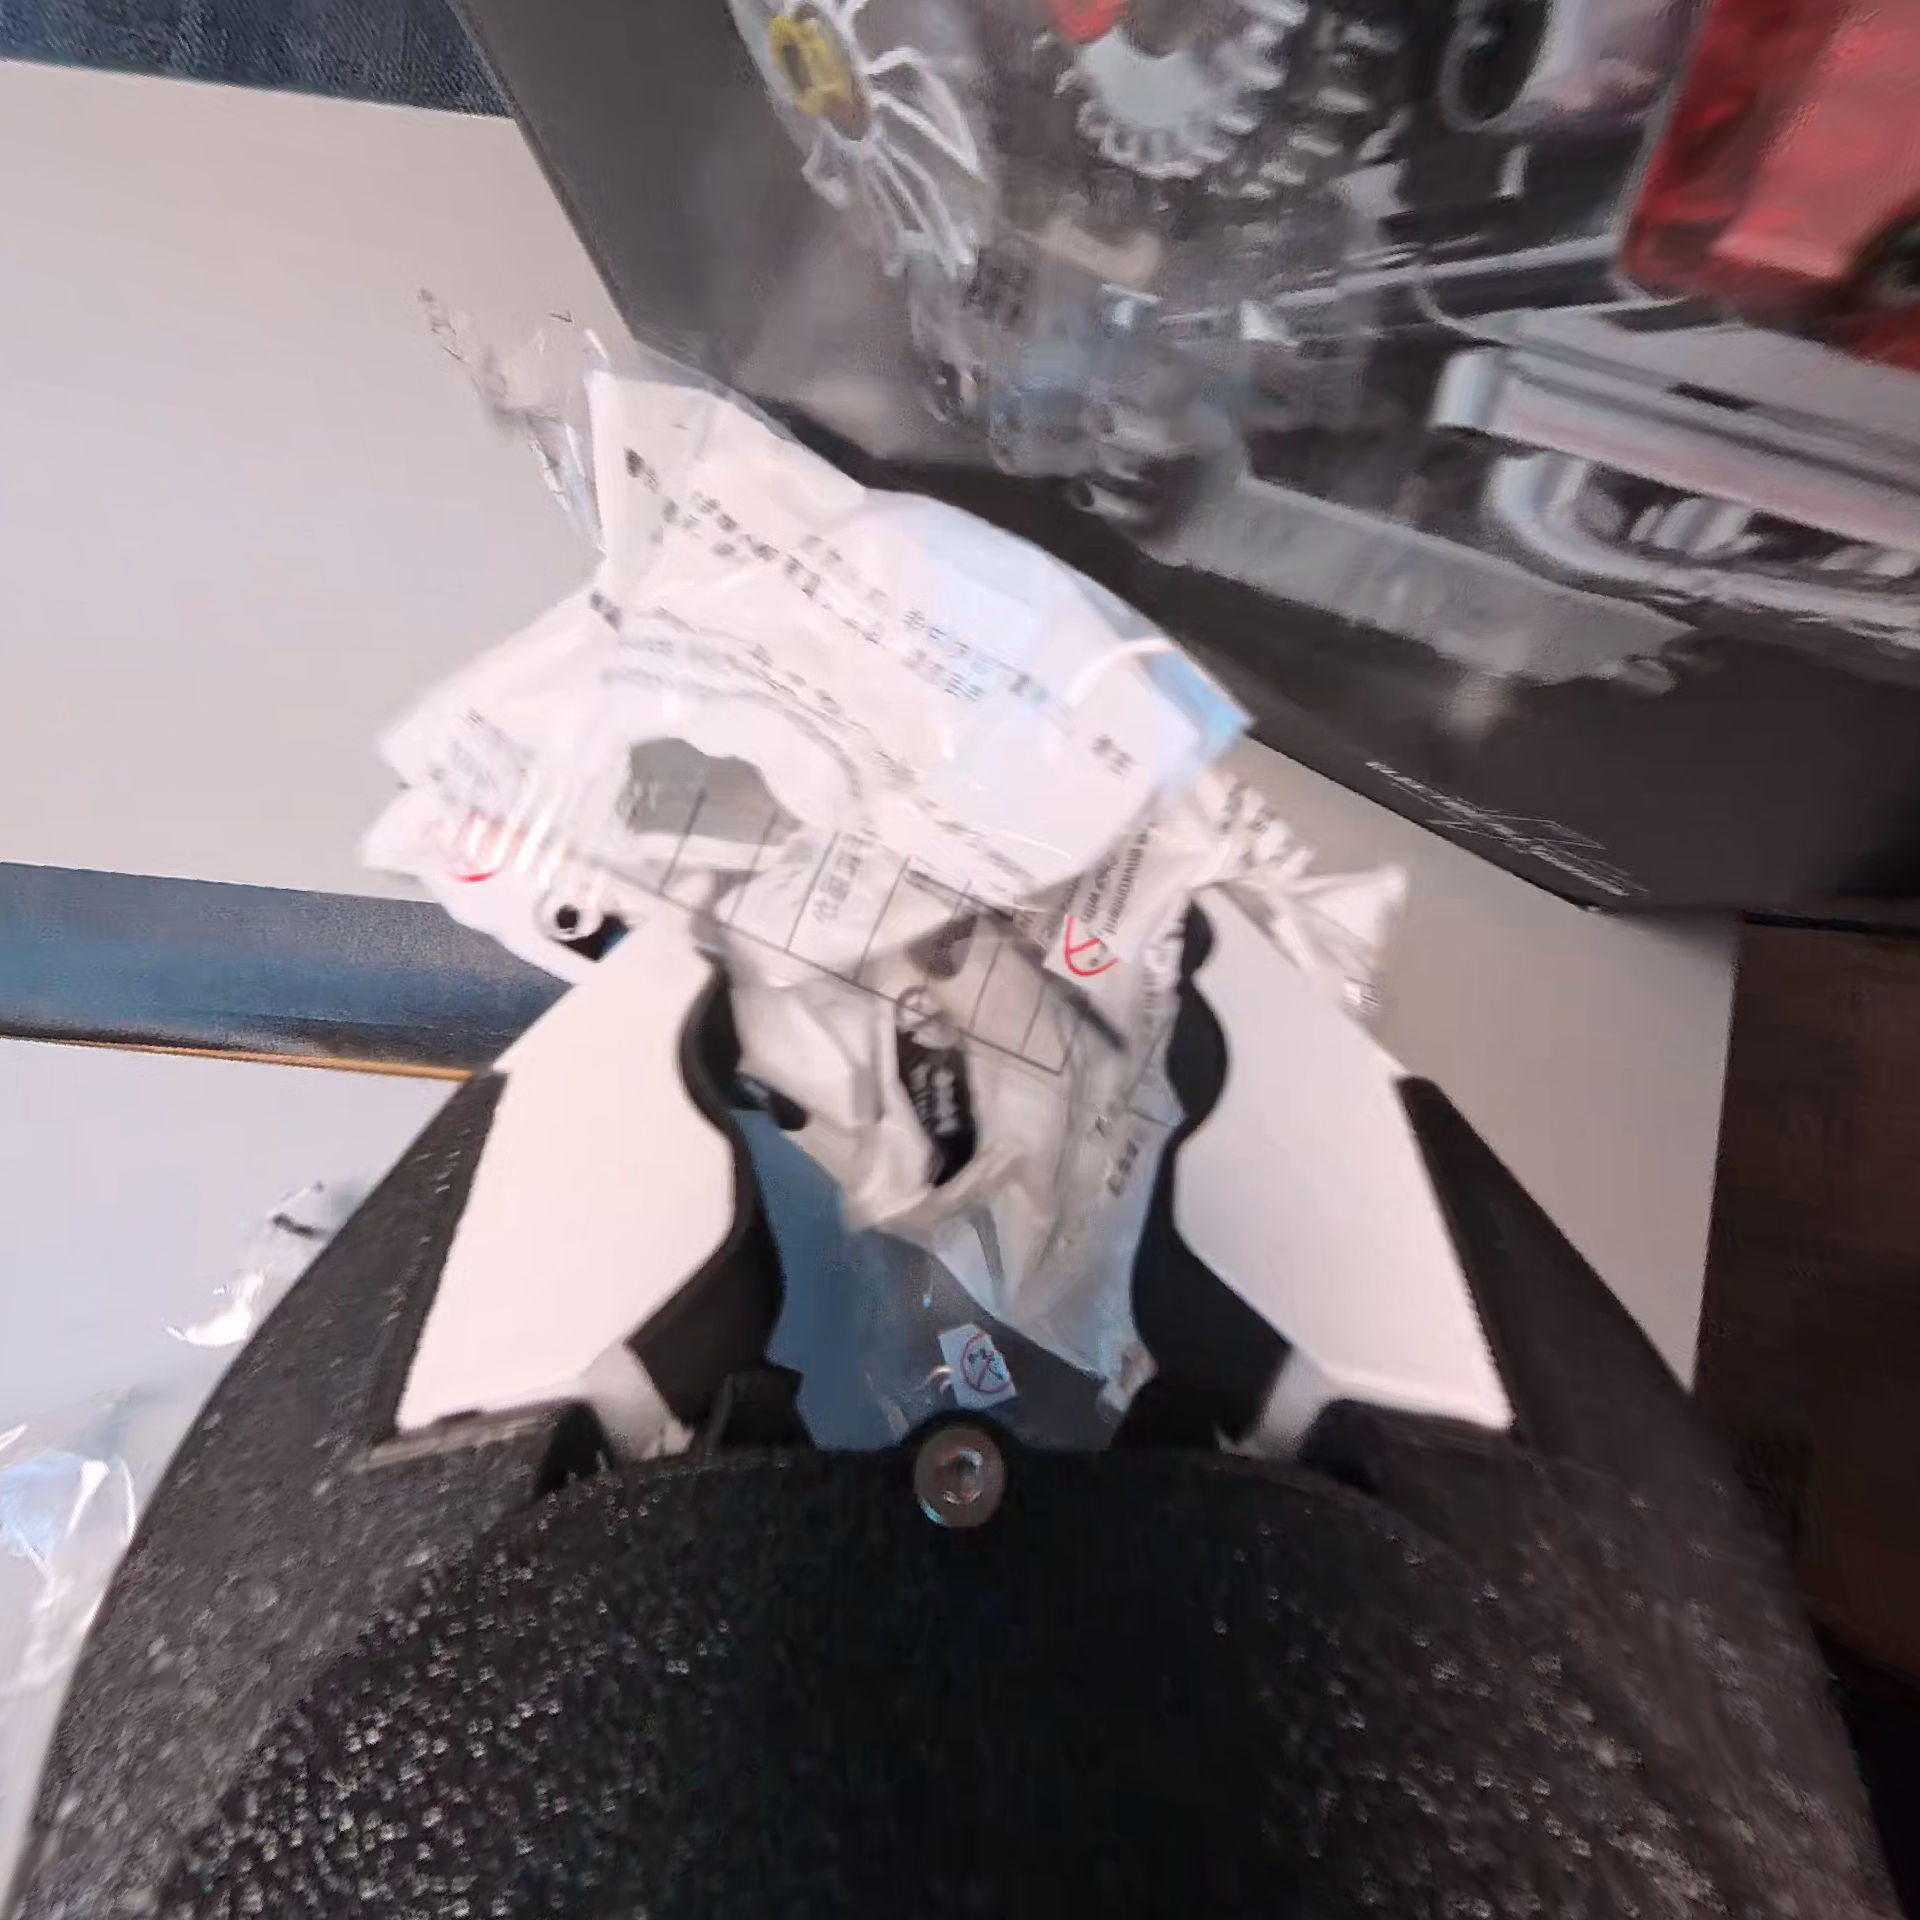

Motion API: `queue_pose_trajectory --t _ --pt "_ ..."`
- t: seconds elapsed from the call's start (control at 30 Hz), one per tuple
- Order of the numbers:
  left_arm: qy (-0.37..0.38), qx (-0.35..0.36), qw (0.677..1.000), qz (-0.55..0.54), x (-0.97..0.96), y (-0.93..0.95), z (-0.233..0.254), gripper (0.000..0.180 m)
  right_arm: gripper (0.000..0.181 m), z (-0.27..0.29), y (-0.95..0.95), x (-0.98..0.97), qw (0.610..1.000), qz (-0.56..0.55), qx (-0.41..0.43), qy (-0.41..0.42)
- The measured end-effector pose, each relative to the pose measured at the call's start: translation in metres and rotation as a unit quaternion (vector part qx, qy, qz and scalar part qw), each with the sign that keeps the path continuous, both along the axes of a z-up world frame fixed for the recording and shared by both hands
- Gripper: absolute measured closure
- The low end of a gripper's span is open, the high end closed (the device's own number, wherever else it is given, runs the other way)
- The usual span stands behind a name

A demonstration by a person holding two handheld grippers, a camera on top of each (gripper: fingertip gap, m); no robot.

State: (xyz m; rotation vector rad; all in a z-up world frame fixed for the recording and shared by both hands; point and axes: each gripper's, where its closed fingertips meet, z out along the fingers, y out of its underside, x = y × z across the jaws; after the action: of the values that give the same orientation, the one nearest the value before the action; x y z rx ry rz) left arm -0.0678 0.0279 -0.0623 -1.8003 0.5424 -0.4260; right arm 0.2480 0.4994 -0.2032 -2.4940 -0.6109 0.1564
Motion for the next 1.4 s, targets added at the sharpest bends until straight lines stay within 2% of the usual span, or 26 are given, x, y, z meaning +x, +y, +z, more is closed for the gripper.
queue_pose_trajectory --t 0.13,0.17,0.27,0.37,0.53,0.63,0.73,0.83,0.93,1.0,1.17,1.27,1.33,1.37,1.4 --pt "-0.014 0.003 1.0 0.009 -0.007 -0.003 -0.002 0.168 0.172 0.003 -0.003 0.01 1.0 0.022 0.011 0.0" --pt "-0.017 0.005 1.0 0.009 -0.007 -0.003 -0.001 0.168 0.179 0.004 -0.005 0.011 0.999 0.035 0.019 -0.002" --pt "-0.006 0.011 1.0 0.001 -0.004 -0.003 0.005 0.168 0.181 0.019 -0.015 0.009 0.995 0.081 0.063 0.01" --pt "0.012 0.006 1.0 -0.015 0.002 0.004 0.013 0.168 0.181 0.056 -0.033 -0.004 0.982 0.134 0.115 0.063" --pt "0.032 0.0 0.998 -0.058 0.03 0.04 0.033 0.168 0.181 0.083 -0.095 -0.035 0.955 0.261 0.098 0.101" --pt "0.081 -0.011 0.991 -0.108 0.066 0.075 0.042 0.164 0.181 0.091 -0.114 -0.048 0.947 0.286 0.107 0.096" --pt "0.144 -0.035 0.974 -0.169 0.11 0.119 0.04 0.149 0.181 0.117 -0.117 -0.053 0.943 0.277 0.143 0.119" --pt "0.21 -0.074 0.949 -0.224 0.149 0.169 0.016 0.121 0.181 0.149 -0.118 -0.045 0.938 0.25 0.184 0.153" --pt "0.248 -0.093 0.926 -0.269 0.184 0.218 -0.015 0.112 0.181 0.169 -0.125 -0.026 0.937 0.233 0.203 0.161" --pt "0.296 -0.095 0.907 -0.285 0.199 0.252 -0.041 0.099 0.181 0.177 -0.134 -0.014 0.935 0.227 0.205 0.178" --pt "0.365 -0.119 0.863 -0.33 0.229 0.312 -0.099 0.083 0.181 0.176 -0.16 0.019 0.935 0.224 0.201 0.188" --pt "0.344 -0.145 0.856 -0.356 0.25 0.327 -0.117 0.083 0.181 0.161 -0.175 0.029 0.936 0.235 0.182 0.188" --pt "0.346 -0.164 0.852 -0.357 0.257 0.334 -0.132 0.092 0.181 0.152 -0.182 0.03 0.935 0.242 0.174 0.19" --pt "0.346 -0.177 0.85 -0.355 0.258 0.335 -0.139 0.103 0.181 0.148 -0.183 0.029 0.935 0.245 0.172 0.193" --pt "0.317 -0.205 0.849 -0.37 0.261 0.328 -0.139 0.15 0.181 0.146 -0.184 0.028 0.934 0.246 0.171 0.194"
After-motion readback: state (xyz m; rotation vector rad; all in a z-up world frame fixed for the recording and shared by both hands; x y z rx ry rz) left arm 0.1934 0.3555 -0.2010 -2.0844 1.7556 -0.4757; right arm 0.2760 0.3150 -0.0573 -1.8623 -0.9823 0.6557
